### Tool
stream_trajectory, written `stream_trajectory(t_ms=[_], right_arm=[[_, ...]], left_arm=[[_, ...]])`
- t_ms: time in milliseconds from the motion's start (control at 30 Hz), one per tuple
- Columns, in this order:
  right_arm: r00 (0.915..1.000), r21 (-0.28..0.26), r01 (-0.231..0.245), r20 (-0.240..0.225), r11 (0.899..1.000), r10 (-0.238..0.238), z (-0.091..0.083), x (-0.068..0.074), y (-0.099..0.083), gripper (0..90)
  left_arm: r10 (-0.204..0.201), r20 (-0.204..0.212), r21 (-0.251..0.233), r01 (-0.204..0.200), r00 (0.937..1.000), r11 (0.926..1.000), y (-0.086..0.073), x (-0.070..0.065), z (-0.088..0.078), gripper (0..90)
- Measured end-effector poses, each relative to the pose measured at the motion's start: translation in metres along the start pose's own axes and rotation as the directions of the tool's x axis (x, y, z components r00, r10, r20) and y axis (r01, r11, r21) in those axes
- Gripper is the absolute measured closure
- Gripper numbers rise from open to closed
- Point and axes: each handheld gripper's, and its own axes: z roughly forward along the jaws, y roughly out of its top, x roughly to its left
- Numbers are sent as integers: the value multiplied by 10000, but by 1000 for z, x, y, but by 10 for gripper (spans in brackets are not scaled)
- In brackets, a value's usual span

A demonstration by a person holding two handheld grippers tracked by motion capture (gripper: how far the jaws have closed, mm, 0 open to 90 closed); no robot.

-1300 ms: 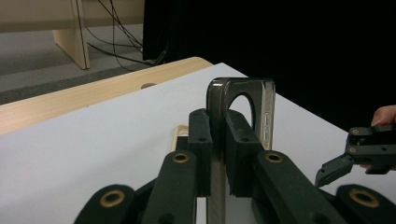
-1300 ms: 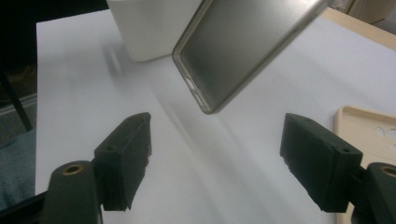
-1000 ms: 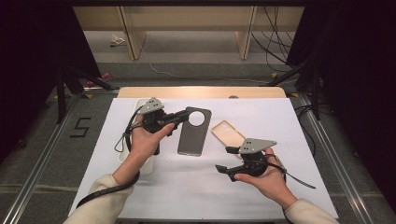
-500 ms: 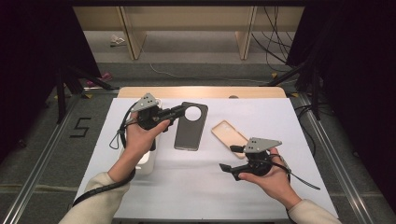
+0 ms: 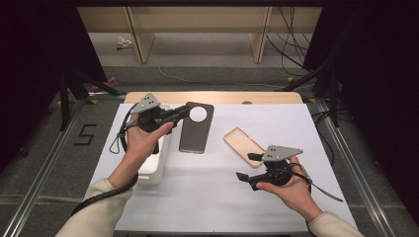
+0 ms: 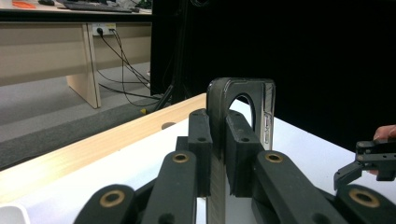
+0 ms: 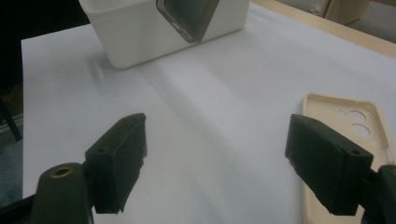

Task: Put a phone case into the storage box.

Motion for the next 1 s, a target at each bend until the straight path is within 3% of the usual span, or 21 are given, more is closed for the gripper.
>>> stream_trajectory(t_ms=[1000], right_arm=[[9997, 1, -176, 173, 9998, 176, -10, -5, -7, 212]], left_arm=[[359, -544, -188, -370, 9979, 9991, 26, 40, -20, 814]])
